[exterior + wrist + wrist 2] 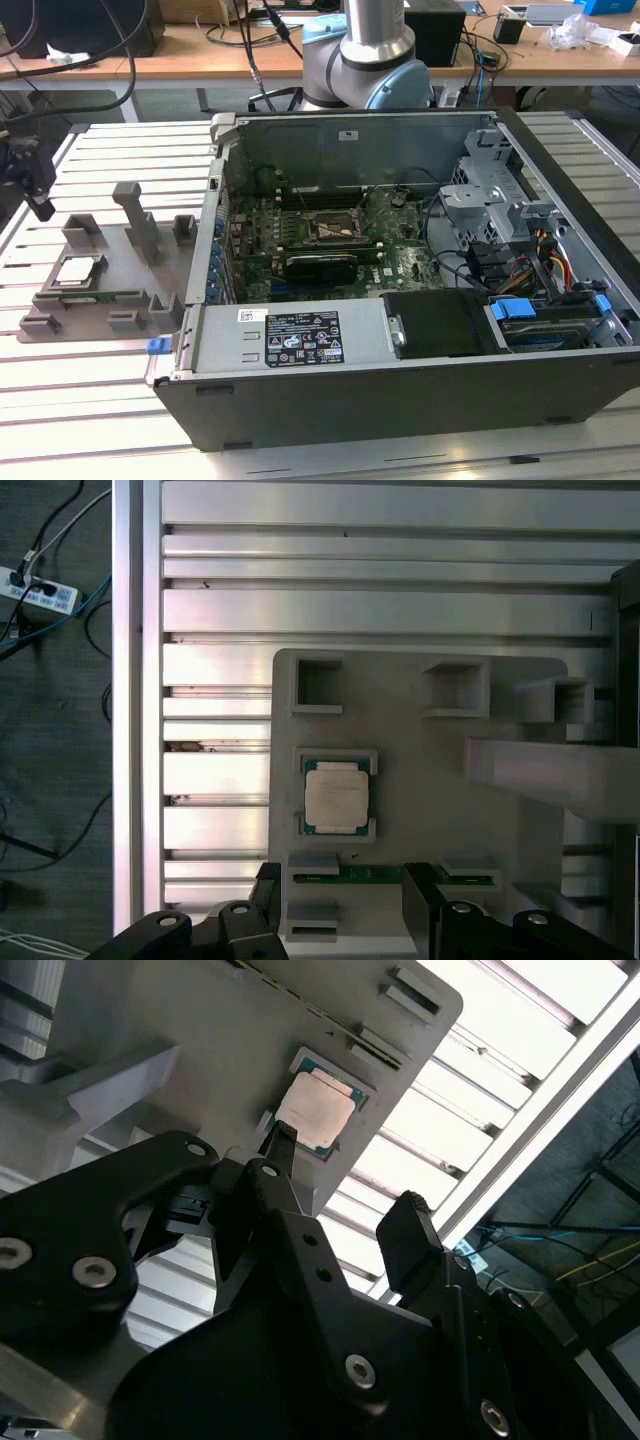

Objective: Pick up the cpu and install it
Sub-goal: 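Pick up the cpu and move it towards the insertion slot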

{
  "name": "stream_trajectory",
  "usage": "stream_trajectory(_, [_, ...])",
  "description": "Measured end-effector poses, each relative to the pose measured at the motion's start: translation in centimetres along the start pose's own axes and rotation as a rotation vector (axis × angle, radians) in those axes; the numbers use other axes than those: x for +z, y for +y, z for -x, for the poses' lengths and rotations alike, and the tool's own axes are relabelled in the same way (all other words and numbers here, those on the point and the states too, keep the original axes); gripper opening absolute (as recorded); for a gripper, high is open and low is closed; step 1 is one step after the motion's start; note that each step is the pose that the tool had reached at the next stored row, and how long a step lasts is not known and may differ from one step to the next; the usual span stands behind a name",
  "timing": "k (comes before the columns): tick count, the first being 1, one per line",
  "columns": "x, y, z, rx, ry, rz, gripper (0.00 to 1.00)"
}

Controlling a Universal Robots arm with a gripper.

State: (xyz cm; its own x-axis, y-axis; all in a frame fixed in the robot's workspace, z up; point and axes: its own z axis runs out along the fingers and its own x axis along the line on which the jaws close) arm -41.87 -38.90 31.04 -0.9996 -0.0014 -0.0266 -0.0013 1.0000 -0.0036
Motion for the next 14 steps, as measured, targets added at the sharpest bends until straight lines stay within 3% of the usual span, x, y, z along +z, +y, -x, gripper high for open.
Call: stream_trajectory(14, [1.43, 0.01, -0.04, 0.000, 0.0000, 0.0000, 0.60])
